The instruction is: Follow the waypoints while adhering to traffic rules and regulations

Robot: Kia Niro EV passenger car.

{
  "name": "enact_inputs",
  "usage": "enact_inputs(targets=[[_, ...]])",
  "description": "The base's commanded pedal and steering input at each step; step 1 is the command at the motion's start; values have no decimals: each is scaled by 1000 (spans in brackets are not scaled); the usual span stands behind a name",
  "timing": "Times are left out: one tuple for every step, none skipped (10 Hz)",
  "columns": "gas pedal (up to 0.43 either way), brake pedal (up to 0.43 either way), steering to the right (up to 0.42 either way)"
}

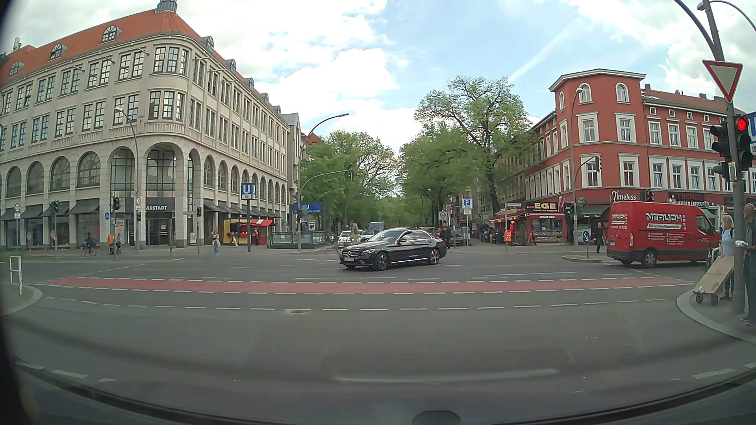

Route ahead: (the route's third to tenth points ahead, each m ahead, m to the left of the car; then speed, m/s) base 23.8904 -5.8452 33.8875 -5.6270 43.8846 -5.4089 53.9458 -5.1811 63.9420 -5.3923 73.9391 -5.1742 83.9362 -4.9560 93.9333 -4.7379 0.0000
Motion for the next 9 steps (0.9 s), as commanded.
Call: enact_inputs(targets=[[0, 409, -3], [0, 409, -3], [0, 409, -3], [0, 409, -3], [0, 409, -3], [0, 409, -3], [0, 409, -3], [0, 402, -3], [0, 409, -3]])
